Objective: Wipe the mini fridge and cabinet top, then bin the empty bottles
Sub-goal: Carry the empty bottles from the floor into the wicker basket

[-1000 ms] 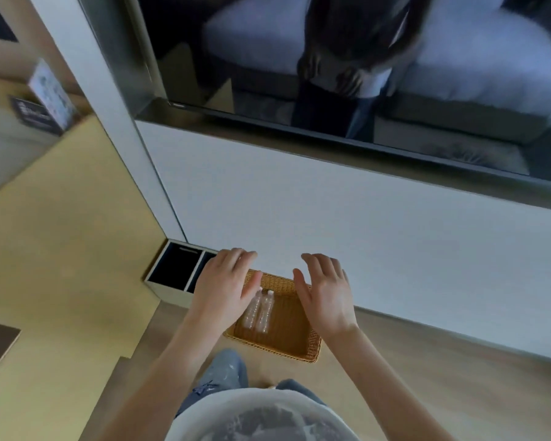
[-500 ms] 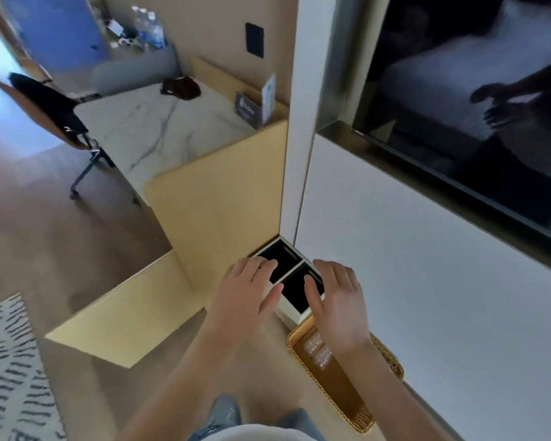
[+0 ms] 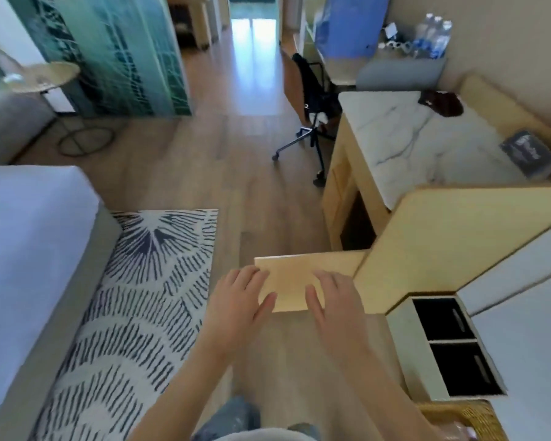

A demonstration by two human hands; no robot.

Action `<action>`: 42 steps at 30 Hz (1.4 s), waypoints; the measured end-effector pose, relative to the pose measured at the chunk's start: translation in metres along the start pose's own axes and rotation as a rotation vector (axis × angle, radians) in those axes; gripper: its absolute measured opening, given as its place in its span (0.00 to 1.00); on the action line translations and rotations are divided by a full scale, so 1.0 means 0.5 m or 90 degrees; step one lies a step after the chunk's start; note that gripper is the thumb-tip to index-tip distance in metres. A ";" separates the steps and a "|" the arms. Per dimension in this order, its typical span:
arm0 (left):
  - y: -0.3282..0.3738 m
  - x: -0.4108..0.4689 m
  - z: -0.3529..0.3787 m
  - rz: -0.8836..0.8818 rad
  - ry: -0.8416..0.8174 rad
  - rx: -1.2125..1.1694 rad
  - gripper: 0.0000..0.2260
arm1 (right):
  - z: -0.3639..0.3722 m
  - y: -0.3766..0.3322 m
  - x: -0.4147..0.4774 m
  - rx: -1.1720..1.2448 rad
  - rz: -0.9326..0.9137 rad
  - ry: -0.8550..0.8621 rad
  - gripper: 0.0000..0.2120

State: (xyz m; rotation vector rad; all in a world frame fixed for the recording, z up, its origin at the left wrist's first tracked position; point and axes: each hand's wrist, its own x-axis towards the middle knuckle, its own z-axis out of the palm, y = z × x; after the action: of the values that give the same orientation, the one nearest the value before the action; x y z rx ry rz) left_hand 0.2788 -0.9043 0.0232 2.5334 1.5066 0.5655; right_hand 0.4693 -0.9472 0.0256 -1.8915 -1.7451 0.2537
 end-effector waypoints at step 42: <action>-1.163 0.973 -0.133 0.029 -0.071 -0.008 0.22 | 0.676 -0.444 1.194 0.001 0.091 0.063 0.11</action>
State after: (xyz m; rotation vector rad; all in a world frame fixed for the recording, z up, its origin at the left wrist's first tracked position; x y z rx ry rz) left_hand -0.0139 -0.2018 0.0259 2.5497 1.4057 0.4296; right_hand 0.1964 -0.2807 -0.0093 -1.9953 -1.5483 0.2112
